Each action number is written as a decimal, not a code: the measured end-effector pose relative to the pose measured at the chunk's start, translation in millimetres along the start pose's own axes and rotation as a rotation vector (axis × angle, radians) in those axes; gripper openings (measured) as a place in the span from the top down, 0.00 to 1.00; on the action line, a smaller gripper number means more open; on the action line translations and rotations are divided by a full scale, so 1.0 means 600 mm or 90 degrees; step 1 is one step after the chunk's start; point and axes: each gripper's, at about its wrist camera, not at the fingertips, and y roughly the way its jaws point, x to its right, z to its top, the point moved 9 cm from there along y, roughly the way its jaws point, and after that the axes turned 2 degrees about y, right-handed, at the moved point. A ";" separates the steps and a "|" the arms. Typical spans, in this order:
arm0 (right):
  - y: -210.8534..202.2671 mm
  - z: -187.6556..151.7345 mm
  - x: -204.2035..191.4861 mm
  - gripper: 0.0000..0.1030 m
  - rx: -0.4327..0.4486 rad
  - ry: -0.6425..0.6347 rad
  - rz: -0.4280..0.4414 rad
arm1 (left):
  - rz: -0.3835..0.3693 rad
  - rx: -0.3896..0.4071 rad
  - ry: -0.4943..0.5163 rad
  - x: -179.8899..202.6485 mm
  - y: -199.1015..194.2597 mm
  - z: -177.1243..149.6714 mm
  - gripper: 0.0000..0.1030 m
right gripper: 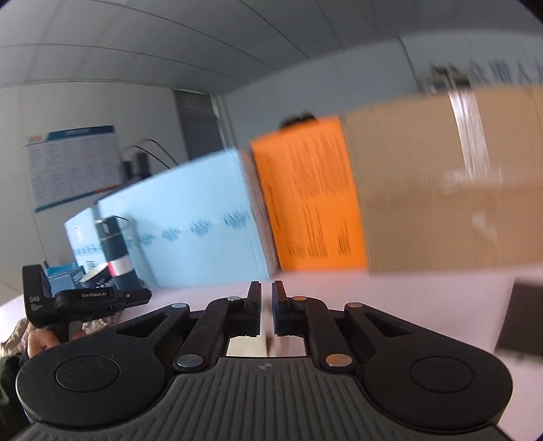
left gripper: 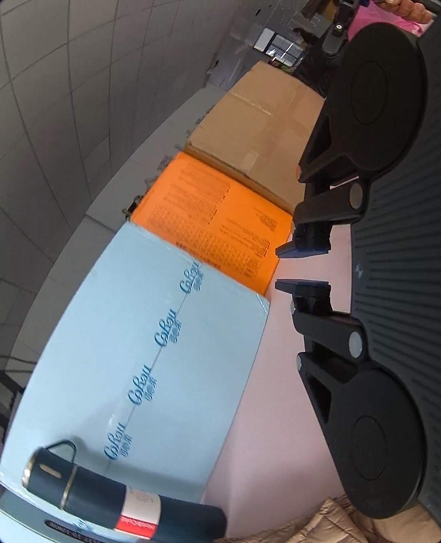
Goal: Fold clothes
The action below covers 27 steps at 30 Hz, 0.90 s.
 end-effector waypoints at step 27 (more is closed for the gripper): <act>0.120 -0.185 -0.020 0.94 -0.253 -0.420 -0.082 | 0.213 -0.082 0.194 0.007 0.044 -0.040 0.94</act>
